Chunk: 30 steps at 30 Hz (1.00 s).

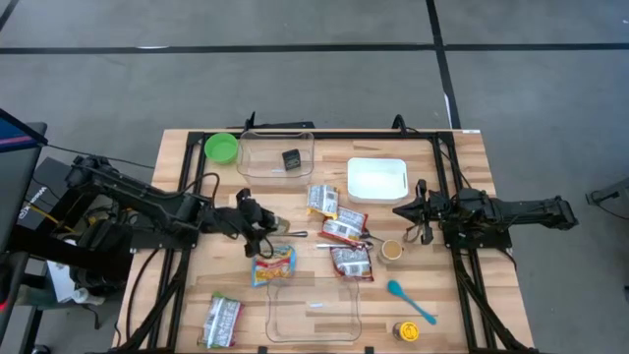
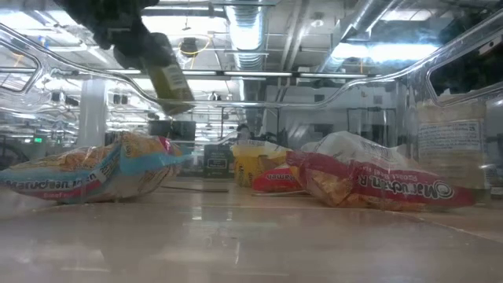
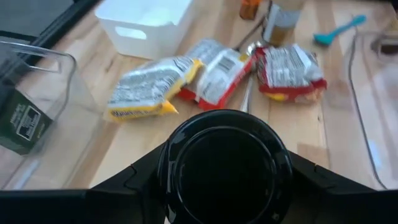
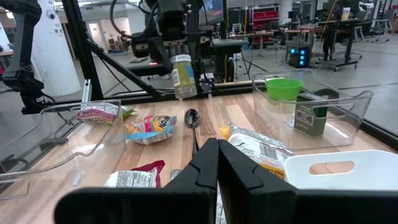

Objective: Pick & Place Food Item
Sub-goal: Put the green seasoning bottle into the top transparent bin

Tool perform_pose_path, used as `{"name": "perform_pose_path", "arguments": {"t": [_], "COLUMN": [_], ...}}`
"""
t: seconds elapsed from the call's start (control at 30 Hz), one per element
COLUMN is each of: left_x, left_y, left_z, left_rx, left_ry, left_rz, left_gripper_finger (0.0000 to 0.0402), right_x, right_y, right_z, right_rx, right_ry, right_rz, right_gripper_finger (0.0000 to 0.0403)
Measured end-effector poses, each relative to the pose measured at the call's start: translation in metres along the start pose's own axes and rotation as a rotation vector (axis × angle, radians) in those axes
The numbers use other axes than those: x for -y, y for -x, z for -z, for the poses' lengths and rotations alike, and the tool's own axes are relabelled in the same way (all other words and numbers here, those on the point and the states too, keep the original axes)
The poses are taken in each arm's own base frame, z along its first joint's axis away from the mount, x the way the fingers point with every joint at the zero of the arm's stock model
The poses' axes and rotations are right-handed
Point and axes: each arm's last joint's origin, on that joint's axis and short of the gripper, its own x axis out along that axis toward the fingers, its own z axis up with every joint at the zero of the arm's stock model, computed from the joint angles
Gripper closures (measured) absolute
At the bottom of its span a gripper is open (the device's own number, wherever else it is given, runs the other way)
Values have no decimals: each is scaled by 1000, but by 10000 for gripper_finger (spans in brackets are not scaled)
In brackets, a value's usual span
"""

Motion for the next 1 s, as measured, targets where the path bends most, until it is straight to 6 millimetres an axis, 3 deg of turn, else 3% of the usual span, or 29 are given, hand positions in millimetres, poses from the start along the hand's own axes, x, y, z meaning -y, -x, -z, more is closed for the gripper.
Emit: {"name": "perform_pose_path", "arguments": {"t": [0.53,0.77,1.0], "left_x": [-46,-83,-123], "left_y": [-16,-19,-19], "left_z": [-27,-42,-43], "left_rx": [153,250,248], "left_ry": [3,30,95], "left_rz": [-180,-329,-490], "left_gripper_finger": [199,192,197], "right_x": [0,0,0], "right_y": [0,0,0], "right_z": [0,0,0], "right_rx": [0,0,0], "right_ry": [0,0,0], "right_rz": [0,0,0], "right_gripper_finger": [403,403,403]}}
